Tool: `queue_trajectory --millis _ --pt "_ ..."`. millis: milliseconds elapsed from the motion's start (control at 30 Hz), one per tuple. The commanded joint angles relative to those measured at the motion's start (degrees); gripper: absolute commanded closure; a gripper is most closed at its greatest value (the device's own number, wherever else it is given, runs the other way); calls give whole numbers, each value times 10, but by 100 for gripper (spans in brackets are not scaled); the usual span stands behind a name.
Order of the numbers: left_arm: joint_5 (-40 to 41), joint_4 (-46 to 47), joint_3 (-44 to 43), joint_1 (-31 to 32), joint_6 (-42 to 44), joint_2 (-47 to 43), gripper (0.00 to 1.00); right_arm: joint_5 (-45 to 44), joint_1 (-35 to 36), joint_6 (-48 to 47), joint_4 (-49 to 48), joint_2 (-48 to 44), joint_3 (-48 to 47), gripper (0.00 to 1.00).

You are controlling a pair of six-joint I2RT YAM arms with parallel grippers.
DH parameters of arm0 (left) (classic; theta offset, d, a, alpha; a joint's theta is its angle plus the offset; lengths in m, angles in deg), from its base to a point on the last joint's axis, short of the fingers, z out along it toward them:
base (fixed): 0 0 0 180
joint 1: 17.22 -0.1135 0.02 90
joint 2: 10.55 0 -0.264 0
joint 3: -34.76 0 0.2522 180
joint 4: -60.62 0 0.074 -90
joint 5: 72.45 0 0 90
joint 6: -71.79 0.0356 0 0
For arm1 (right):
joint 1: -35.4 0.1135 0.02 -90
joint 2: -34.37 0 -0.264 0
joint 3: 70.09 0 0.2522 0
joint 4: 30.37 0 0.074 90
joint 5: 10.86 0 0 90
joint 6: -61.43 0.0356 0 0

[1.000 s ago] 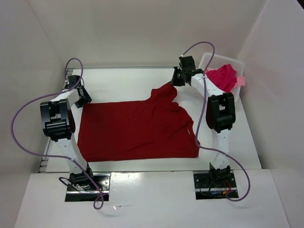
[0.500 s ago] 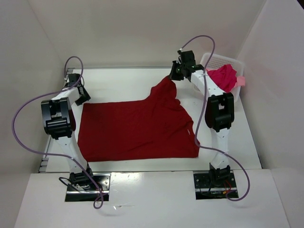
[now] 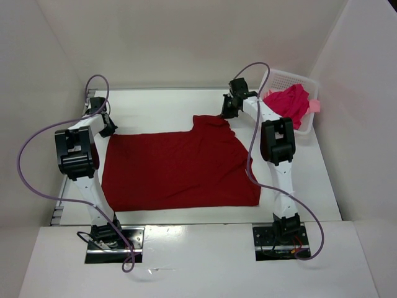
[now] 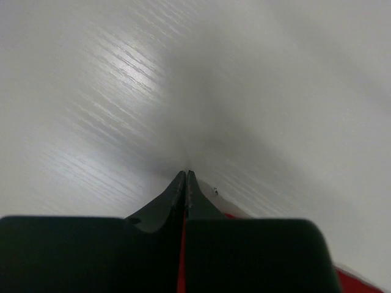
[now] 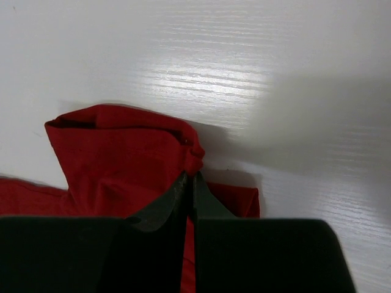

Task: Fold and stack the t-shirts
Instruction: Grap the side of the flattened tshirt furthest away from the robot with both arms

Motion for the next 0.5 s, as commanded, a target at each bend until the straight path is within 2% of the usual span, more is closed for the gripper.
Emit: queue_trajectory --millis 0,467 --pt "-7 7 -11 -3 -3 -15 100 -1 -3 -5 -11 -39 2 92" --pt "-35 12 161 -9 -3 -246 100 11 -3 5 -66 -256 217 92"
